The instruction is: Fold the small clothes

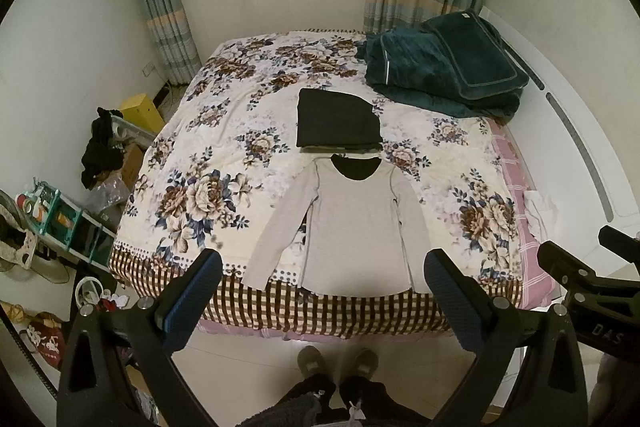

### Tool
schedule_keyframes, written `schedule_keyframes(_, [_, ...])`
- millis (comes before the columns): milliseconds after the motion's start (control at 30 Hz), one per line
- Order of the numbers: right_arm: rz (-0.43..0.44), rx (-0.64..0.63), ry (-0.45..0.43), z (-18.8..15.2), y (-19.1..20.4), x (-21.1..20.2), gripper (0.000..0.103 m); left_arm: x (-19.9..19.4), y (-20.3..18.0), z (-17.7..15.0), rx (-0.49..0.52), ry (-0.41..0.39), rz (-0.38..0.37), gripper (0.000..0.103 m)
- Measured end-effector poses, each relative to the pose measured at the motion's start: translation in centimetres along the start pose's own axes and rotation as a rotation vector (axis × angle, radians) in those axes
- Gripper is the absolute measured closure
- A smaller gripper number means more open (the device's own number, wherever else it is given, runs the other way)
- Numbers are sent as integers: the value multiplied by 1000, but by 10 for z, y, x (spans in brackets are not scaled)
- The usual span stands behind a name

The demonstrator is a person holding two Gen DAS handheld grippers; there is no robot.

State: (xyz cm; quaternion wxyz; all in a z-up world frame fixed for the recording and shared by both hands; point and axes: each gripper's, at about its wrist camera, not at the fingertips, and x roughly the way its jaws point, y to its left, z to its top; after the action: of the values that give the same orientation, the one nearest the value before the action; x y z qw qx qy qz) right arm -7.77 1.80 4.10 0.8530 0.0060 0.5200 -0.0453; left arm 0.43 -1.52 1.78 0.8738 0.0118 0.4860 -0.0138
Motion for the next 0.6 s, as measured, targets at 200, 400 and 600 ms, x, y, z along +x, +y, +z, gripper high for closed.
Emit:
schedule_keyframes(200, [-1,2,-1,-1,1,0,0,-1,-1,1,0,-2,-2,0])
schedule_keyframes(400, [-1,2,-2,-2,0,2,0,-2,-2,1,-1,-7,-1,0])
schedule_keyframes(600, [-2,3,-2,-2,0,2,0,-2,-1,0,0,-7,-5,0])
